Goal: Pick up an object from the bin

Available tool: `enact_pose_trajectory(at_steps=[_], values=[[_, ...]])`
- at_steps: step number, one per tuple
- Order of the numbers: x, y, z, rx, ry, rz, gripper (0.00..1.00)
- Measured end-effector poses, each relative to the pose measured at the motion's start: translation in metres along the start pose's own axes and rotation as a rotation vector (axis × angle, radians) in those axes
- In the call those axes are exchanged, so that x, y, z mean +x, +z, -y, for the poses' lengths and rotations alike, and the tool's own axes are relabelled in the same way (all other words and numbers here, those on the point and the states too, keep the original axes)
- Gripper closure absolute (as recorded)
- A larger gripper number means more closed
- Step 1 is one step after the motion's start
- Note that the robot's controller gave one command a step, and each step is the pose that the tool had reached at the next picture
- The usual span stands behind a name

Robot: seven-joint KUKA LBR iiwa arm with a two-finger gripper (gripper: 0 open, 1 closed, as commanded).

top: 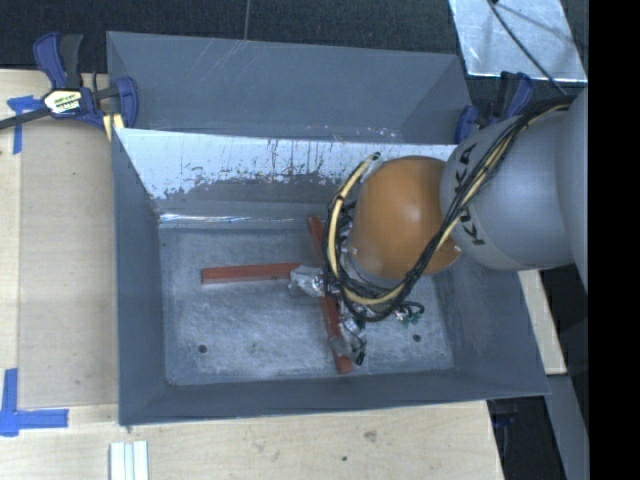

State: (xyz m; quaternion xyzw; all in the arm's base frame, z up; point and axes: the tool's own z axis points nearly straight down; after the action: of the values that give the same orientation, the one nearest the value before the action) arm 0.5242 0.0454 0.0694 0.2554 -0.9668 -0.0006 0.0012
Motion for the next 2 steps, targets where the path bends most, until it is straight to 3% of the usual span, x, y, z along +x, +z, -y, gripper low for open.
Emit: enact_pose_trajectory(at_steps=[1, 2], values=[[0.04, -0.031, 0.064, 0.007, -0.405, 0.005, 0.0], [0.018, -0.048, -0.009, 0.004, -1.002, 0.008, 0.0]])
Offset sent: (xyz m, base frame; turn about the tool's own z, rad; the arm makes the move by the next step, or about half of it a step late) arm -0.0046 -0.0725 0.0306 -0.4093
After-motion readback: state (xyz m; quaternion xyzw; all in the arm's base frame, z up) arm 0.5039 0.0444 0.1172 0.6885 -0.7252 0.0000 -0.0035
